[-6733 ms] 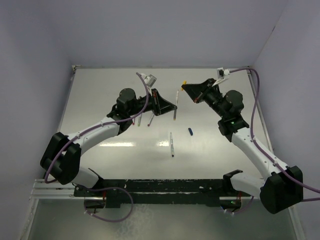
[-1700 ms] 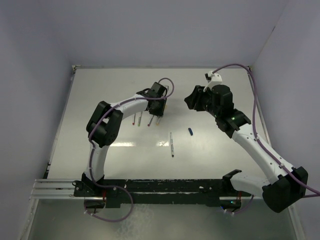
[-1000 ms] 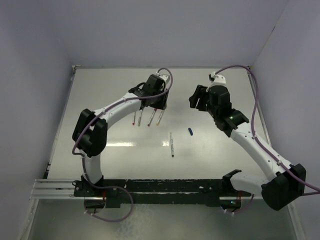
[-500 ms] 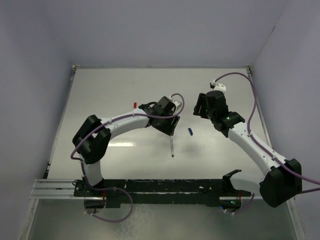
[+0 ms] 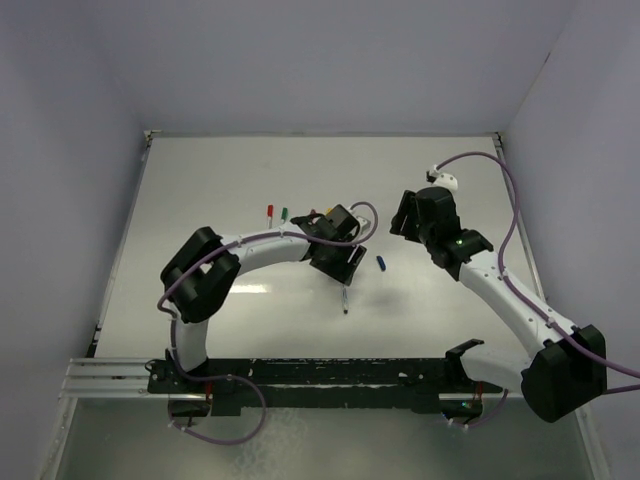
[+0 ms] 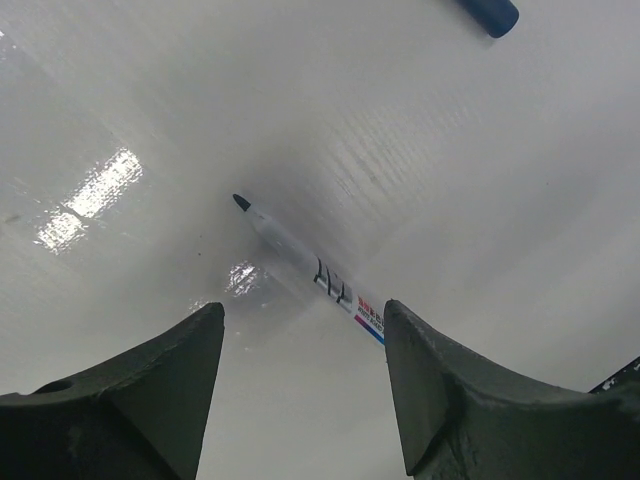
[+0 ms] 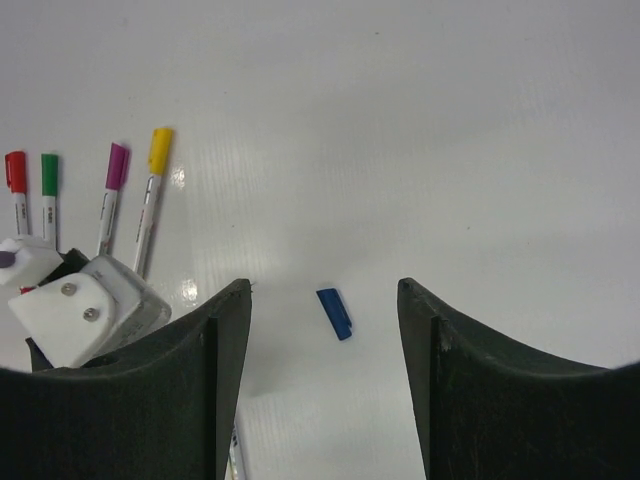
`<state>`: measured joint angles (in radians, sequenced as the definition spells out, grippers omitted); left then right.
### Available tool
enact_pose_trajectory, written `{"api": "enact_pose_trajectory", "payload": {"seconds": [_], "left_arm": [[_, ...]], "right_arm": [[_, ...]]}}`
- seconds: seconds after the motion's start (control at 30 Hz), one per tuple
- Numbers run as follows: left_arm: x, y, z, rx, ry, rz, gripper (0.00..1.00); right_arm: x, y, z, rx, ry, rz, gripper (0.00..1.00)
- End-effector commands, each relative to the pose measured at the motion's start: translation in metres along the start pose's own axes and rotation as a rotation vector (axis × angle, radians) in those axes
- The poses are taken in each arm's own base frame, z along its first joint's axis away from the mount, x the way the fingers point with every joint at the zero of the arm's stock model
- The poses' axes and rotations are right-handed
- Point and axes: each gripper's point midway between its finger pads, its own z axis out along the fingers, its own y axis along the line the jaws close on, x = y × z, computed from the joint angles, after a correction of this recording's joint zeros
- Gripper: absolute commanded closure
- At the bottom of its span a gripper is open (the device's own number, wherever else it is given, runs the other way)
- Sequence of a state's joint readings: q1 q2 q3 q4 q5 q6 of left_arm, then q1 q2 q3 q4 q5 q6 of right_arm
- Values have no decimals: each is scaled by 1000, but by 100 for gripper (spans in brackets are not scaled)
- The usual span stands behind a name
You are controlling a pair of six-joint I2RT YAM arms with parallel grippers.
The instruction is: Insert the pens into the pen caps
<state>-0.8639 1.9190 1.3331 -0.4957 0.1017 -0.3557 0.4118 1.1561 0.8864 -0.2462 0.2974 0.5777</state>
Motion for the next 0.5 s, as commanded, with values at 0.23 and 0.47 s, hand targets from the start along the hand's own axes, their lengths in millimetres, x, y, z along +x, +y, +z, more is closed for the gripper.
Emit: {"api": "enact_pose_trajectory", "payload": {"seconds": [0.23, 0.47], "left_arm": [[7, -11, 12, -5, 60, 51, 31], [24, 10, 19, -115, 112, 88, 35]], "right_arm": [[-9, 7, 2, -27, -34, 39, 39], [-14, 11, 3, -47, -54, 46, 39]]}}
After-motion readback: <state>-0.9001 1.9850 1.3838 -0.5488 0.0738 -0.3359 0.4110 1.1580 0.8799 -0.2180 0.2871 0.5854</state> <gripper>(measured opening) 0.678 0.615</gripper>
